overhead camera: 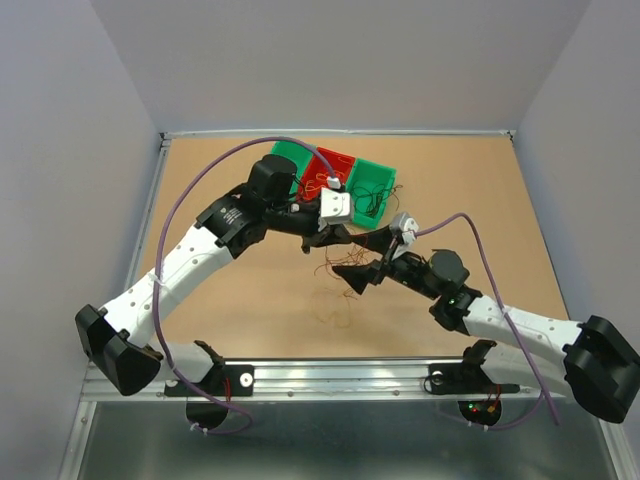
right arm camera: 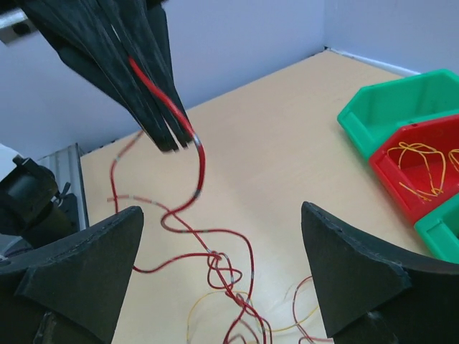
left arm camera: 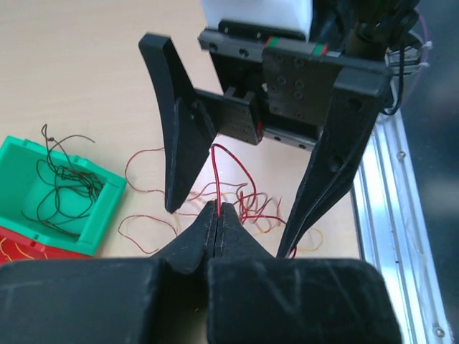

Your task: Untangle the cables

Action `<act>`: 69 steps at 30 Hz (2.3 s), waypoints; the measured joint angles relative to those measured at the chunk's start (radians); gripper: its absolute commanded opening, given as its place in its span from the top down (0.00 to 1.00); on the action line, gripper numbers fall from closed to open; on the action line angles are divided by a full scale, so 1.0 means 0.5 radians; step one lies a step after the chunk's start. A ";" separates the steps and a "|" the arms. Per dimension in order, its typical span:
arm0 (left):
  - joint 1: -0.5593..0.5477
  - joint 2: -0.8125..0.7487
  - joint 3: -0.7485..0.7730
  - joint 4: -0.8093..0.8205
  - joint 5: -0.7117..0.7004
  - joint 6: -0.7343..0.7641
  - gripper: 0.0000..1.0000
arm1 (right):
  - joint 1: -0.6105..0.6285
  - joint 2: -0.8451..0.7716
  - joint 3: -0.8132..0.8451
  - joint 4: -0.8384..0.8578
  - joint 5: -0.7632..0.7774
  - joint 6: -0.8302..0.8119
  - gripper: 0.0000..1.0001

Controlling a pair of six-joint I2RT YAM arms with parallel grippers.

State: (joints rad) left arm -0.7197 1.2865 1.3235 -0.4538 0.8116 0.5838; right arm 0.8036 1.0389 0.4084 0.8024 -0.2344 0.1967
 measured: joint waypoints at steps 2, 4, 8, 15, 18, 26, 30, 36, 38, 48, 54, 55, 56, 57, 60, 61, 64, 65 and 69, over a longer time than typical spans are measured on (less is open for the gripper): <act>-0.011 0.018 0.092 -0.040 0.027 -0.017 1.00 | 0.000 0.046 0.002 0.039 -0.053 -0.006 0.08; -0.017 0.048 0.207 -0.074 0.055 -0.053 1.00 | 0.002 0.155 0.005 0.076 -0.124 -0.007 0.14; -0.027 0.152 0.514 -0.099 0.100 -0.152 1.00 | 0.016 0.393 0.043 0.072 -0.176 -0.008 0.47; 0.071 0.286 1.135 0.076 -0.378 -0.603 1.00 | 0.079 0.918 0.223 0.104 -0.063 0.109 0.92; 0.364 0.183 1.148 0.297 -0.674 -0.847 1.00 | 0.086 1.083 0.230 0.104 0.113 0.249 0.99; 1.007 0.023 0.774 0.694 -0.977 -1.272 1.00 | 0.086 0.716 0.054 0.195 0.811 0.522 0.99; 1.198 0.128 0.553 0.807 -0.934 -1.392 1.00 | 0.087 0.427 -0.055 0.241 1.041 0.548 0.99; 1.263 0.200 0.273 0.969 -0.855 -1.547 1.00 | 0.098 0.119 -0.170 0.170 1.295 0.550 0.99; 1.348 0.181 0.157 1.045 -0.759 -1.634 1.00 | 0.105 -0.015 -0.182 0.128 1.353 0.549 0.99; 1.689 -0.129 -0.247 1.479 -1.071 -1.780 1.00 | 0.102 -0.714 -0.245 -0.333 2.393 0.687 0.81; 1.737 -0.291 -0.318 1.757 -1.138 -1.788 1.00 | 0.095 -0.784 -0.250 -0.403 2.631 0.693 0.84; 1.732 -0.303 -0.333 1.791 -1.107 -1.788 1.00 | 0.095 -0.754 -0.250 -0.423 2.645 0.692 0.82; 1.728 -0.309 -0.346 1.818 -1.072 -1.788 1.00 | 0.095 -0.736 -0.250 -0.436 2.649 0.692 0.80; 1.717 -0.307 -0.348 1.839 -1.020 -1.789 1.00 | 0.095 -0.700 -0.250 -0.452 2.640 0.682 0.78; 1.689 -0.284 -0.348 1.866 -0.922 -1.781 1.00 | 0.095 -0.619 -0.246 -0.485 2.506 0.616 0.47; 1.669 -0.269 -0.348 1.872 -0.886 -1.775 1.00 | 0.095 -0.579 -0.246 -0.488 2.430 0.586 0.33; 1.639 -0.201 -0.323 1.865 -0.821 -1.757 1.00 | 0.095 -0.475 -0.233 -0.502 2.301 0.534 0.10; 1.637 -0.163 -0.298 1.859 -0.799 -1.753 1.00 | 0.095 -0.435 -0.224 -0.507 2.262 0.529 0.07; 1.636 -0.019 -0.177 1.830 -0.739 -1.746 1.00 | 0.095 -0.325 -0.180 -0.517 2.145 0.492 0.00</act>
State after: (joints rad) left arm 0.0982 1.2770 1.2350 0.4614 0.4419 -0.2893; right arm 0.8513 0.8764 0.3183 0.5442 0.8383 0.4427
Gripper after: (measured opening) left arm 0.026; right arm 0.982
